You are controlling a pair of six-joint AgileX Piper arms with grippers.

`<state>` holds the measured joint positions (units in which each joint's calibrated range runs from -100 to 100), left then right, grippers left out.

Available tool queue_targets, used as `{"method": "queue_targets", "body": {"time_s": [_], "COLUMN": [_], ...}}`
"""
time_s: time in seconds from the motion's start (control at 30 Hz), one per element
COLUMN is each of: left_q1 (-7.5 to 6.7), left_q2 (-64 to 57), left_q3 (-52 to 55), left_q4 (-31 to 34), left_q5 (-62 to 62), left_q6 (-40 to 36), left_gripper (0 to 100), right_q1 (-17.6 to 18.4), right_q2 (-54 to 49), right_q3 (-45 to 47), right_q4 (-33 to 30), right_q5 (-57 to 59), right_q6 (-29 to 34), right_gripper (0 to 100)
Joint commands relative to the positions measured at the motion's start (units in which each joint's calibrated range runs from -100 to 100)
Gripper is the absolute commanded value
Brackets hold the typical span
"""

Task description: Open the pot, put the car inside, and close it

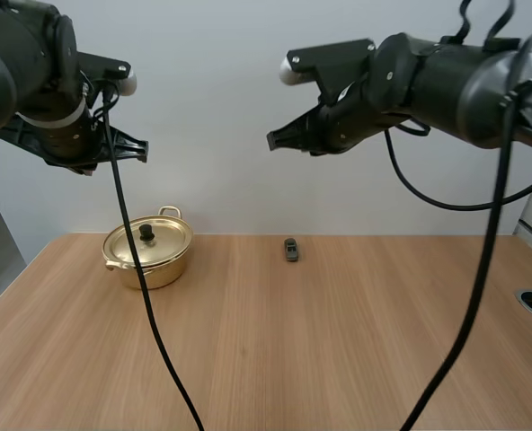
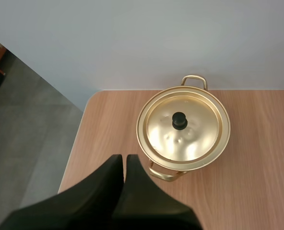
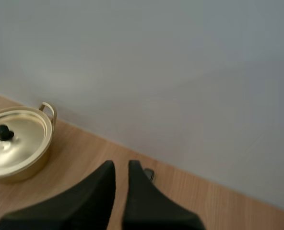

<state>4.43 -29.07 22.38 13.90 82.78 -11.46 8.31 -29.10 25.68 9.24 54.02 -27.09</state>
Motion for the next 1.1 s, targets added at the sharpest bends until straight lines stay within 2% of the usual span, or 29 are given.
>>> {"method": "queue_targets", "body": {"time_s": [0.0,0.03,0.1,0.13,0.23,0.4,0.5,0.63,0.73,0.87,1.07], "left_q1": [0.00,0.00,0.00,0.00,0.00,0.04,0.04,0.04,0.04,0.04,0.04], "left_q2": [1.59,2.12,3.33,4.08,6.01,8.28,8.89,9.02,9.19,10.73,15.88], "left_q3": [-0.06,-0.06,-0.06,-0.06,-0.06,-0.06,-0.06,-0.06,-0.06,-0.06,-0.06], "left_q4": [-1.25,-2.12,-4.81,-6.83,-10.94,-10.93,-9.04,-4.80,-4.64,-4.78,-4.86], "left_q5": [-0.20,0.03,1.38,2.08,2.21,-1.17,-3.75,-8.94,-10.06,-11.84,-10.64], "left_q6": [0.87,1.86,5.21,7.35,8.92,7.12,3.34,3.02,3.02,3.02,3.02], "left_gripper": [48,64,95,100,100,100,100,100,100,100,100], "right_q1": [-0.02,-0.02,-0.02,-0.02,-0.02,-0.02,-0.02,-0.02,-0.02,-1.20,-4.79], "right_q2": [4.89,4.89,4.89,4.89,4.89,4.89,4.89,4.89,4.43,4.44,4.44], "right_q3": [0.01,0.01,0.01,0.01,0.01,0.01,0.01,0.01,0.01,0.01,-0.40], "right_q4": [0.04,0.04,0.04,-0.09,0.33,0.69,0.84,-0.19,-3.26,-6.64,1.08], "right_q5": [15.76,16.56,17.15,17.15,17.15,17.15,17.15,18.13,25.15,25.83,22.08], "right_q6": [-0.96,-1.28,-2.26,-2.37,-2.37,-2.37,-2.37,-2.37,-2.37,-2.25,-2.02], "right_gripper": [82,100,100,100,100,100,100,100,100,100,100]}}
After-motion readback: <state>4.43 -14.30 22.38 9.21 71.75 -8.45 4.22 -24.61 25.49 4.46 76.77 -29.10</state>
